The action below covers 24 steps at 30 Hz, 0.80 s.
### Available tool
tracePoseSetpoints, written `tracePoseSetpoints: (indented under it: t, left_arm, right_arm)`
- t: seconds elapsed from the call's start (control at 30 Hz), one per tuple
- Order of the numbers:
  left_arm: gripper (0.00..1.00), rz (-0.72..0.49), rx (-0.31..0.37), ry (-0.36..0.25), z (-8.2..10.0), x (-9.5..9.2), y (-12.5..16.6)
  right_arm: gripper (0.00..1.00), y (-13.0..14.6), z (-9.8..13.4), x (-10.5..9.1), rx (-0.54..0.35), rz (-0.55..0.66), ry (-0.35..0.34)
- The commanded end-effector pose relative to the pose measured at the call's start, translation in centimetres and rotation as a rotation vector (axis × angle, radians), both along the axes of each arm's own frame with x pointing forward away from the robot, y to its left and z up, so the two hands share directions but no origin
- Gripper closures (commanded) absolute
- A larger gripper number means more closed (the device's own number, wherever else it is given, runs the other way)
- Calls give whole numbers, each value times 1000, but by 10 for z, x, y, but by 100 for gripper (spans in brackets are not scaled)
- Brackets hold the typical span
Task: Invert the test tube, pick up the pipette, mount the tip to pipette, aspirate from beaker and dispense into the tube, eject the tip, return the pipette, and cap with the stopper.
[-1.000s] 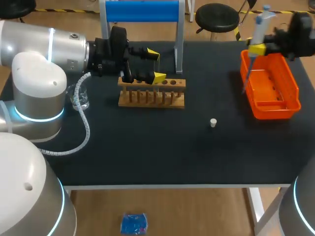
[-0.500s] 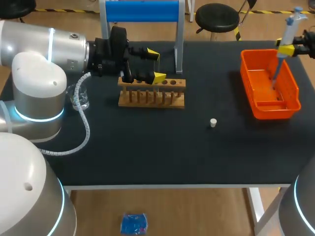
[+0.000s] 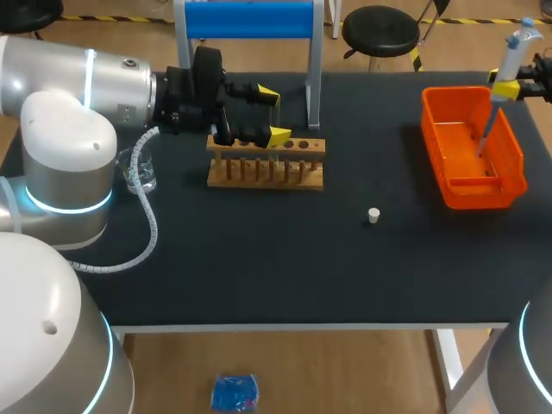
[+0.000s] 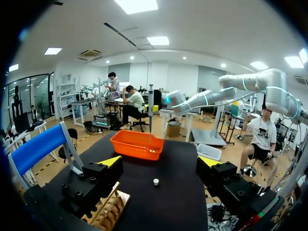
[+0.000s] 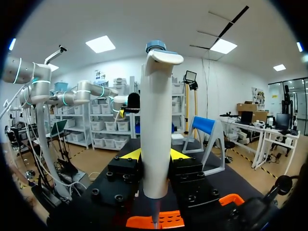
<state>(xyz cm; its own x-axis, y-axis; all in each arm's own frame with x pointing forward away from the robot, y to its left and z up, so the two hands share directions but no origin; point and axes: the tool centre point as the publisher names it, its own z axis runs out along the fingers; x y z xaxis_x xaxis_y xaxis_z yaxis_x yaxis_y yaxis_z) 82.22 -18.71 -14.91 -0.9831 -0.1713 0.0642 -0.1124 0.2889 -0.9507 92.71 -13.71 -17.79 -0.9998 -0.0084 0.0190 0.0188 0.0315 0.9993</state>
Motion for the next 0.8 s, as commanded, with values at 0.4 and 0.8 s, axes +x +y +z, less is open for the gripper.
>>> tracePoseSetpoints:
  t: [0.4,0.8]
  left_arm:
    - [0,2,0,0,0,-1,0]
    - [0,2,0,0,0,-1,0]
  right_arm:
    - [100,-2,-14,-13,11,119,-37]
    - [100,0,-17,-18,40,119,-37]
